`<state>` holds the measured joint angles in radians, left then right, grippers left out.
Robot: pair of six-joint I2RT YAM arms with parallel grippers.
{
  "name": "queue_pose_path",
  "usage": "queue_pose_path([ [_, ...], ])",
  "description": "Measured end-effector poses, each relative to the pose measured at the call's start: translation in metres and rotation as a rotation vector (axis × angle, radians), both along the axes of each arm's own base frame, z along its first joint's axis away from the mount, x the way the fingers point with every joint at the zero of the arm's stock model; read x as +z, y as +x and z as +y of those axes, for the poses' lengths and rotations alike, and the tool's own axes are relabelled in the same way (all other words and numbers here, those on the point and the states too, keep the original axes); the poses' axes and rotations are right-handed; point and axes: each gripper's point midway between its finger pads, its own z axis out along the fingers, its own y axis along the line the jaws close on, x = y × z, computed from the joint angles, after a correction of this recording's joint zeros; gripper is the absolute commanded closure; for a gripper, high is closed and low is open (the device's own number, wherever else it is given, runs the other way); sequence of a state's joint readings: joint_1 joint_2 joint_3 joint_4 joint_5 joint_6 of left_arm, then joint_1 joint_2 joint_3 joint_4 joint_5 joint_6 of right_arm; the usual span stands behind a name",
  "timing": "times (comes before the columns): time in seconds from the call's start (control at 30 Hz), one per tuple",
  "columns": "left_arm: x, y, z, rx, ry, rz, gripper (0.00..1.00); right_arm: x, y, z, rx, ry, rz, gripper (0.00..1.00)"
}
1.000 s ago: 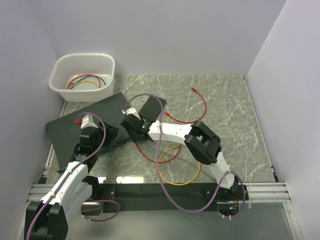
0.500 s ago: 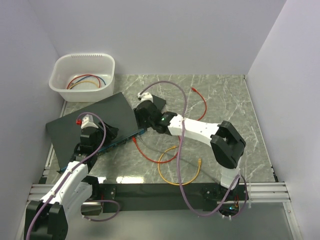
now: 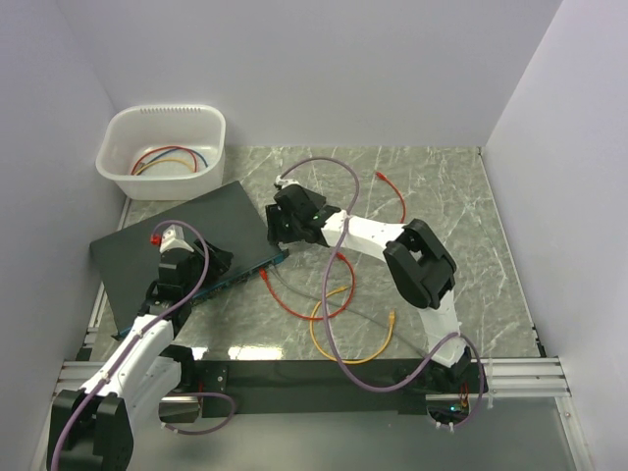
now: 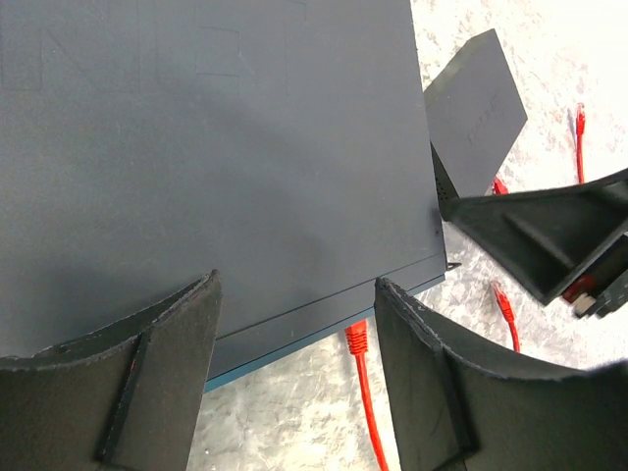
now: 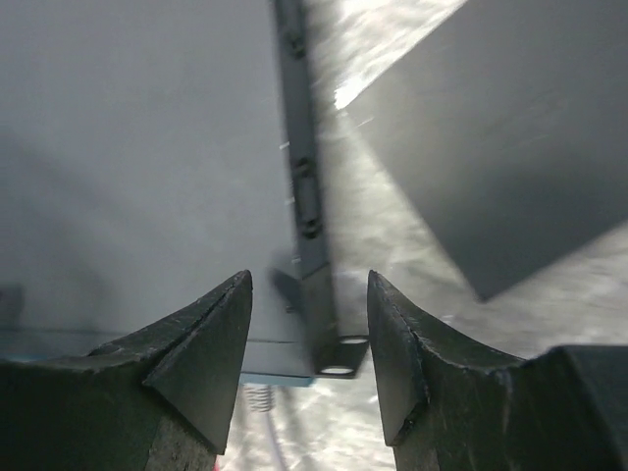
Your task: Insert the plug into the switch port
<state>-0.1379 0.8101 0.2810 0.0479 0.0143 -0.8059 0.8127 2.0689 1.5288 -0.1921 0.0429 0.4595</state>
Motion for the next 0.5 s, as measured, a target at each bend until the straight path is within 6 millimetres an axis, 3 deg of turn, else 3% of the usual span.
queue_pose_path([
  [0.23, -0.005, 0.0, 0.0, 0.0, 0.002, 0.019, 0.31, -0.002, -0.025, 0.024, 0.064, 0.057, 0.058, 0.44],
  [0.5, -0.009, -0.001, 0.0, 0.0, 0.005, 0.034, 0.31, -0.007, -0.034, 0.022, 0.044, 0.071, 0.041, 0.44],
])
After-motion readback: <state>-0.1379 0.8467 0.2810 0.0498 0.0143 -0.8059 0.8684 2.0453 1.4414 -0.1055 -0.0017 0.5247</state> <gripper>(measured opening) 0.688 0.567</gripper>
